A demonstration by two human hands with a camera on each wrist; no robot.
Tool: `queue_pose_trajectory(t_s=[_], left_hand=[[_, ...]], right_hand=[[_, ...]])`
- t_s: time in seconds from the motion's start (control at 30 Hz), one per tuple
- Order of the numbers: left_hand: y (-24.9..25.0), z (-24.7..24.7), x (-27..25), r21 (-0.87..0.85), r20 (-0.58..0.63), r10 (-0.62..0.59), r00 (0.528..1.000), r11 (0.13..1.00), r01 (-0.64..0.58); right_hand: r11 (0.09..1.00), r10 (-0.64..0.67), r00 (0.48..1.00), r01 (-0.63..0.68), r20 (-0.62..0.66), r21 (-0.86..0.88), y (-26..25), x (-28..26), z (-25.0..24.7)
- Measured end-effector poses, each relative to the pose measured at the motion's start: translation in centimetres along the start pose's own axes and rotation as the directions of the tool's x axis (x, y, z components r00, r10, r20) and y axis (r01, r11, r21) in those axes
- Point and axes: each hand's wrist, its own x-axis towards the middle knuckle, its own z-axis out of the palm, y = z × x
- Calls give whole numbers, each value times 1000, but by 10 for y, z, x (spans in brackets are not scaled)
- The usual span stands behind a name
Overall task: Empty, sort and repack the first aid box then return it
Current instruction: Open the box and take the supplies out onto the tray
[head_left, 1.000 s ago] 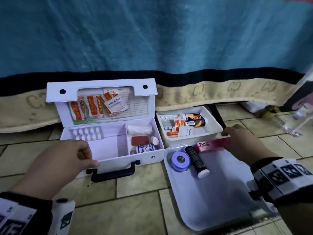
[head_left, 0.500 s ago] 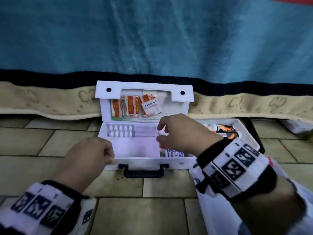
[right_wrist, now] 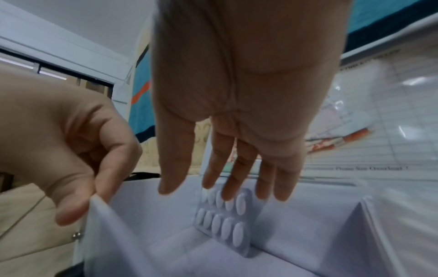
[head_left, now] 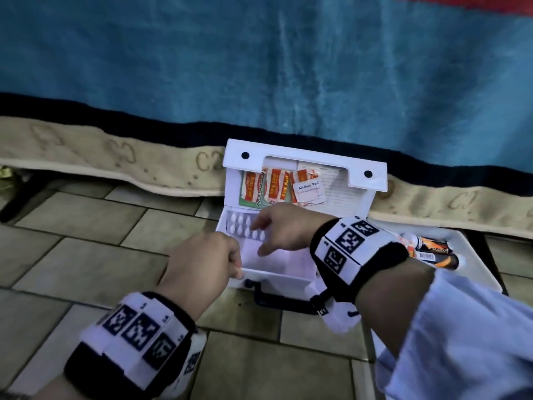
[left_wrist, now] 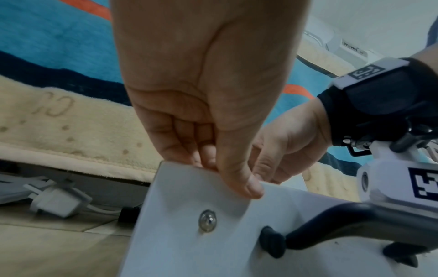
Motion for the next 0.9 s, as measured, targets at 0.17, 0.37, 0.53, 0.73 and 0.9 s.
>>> queue_pose_trajectory(t_s=[0.17,0.37,0.53,0.73,0.9], left_hand=[[0,1,1,3,-12,6,1000,1000,-5],[-2,2,-2,15,-30,22,999,1000,-22],[-1,2,-3,18,-37,15,999,1000,-14],[2,-1,-1,25,13,2,1000,1000,-3],[17,0,-6,91,25,118,993,989,-119]], right_hand=[[1000,-19,996,21,-83,14,-3,8,5],[989,-30,997,19,-72,-145,-7,14,10],[961,-54,998,48,-14,-271,-11,15,14],[1000,11,948,-7,-317,11,6,-12,-2],[964,120,811,43,-573,263,40,-77,-31]])
